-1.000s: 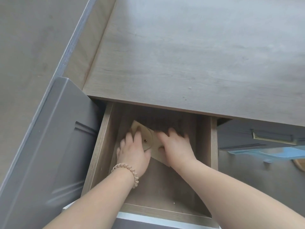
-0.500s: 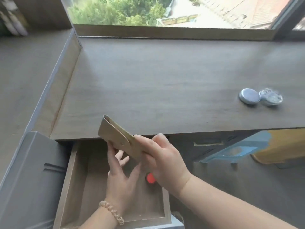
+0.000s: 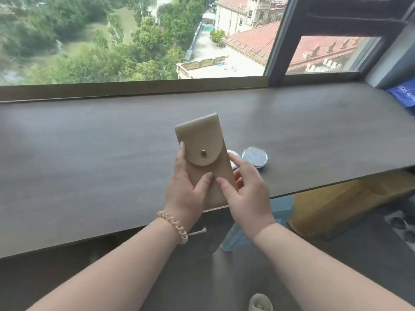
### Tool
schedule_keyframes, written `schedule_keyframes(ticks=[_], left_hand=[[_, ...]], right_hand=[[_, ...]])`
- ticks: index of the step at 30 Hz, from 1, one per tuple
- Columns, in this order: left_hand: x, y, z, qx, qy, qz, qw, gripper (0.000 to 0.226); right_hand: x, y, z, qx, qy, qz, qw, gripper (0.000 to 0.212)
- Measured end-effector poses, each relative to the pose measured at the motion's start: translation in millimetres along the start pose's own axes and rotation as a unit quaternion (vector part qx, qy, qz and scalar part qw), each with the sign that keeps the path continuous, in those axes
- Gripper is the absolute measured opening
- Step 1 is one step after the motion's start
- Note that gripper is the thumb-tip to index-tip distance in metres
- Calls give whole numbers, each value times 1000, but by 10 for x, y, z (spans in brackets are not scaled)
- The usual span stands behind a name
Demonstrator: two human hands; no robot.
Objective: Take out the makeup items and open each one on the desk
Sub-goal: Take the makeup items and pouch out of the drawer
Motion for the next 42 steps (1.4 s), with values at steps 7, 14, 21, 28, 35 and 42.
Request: schedule_keyframes(ticks=[7, 14, 21, 28, 35, 42], left_hand=[[-525, -1914, 178, -78, 58, 49, 994, 85], [-889, -2940, 349, -165, 121, 76, 976, 87], [-1051, -3351, 591, -236, 156, 105, 953, 74], [-1044, -3483, 736, -323, 111, 116, 932, 60], [-962, -3403, 816, -428, 77, 105, 895, 59], [-913, -3303, 759, -447, 71, 133, 882, 67]], right_hand=[[-1025, 899, -1577, 109, -29, 65, 991, 50], [-1541, 1178, -2594, 237, -64, 100, 964, 50], [-1775, 1143, -3020, 323, -92, 112, 935, 50], [-1817, 1125, -3217, 361, -75, 122, 922, 48], [-1689, 932, -3264, 405, 12, 89, 910, 38], [-1775, 875, -3196, 393, 138, 37, 908, 47]])
Point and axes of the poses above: each hand's wrist, its own x-axis away from the middle knuckle, its own y-axis out of the back of the hand, z = x × y, the point moved 1 cm from there along -x, towards the middle knuckle, and after that the axes turned 11 degrees about x, right-handed, at the moved point
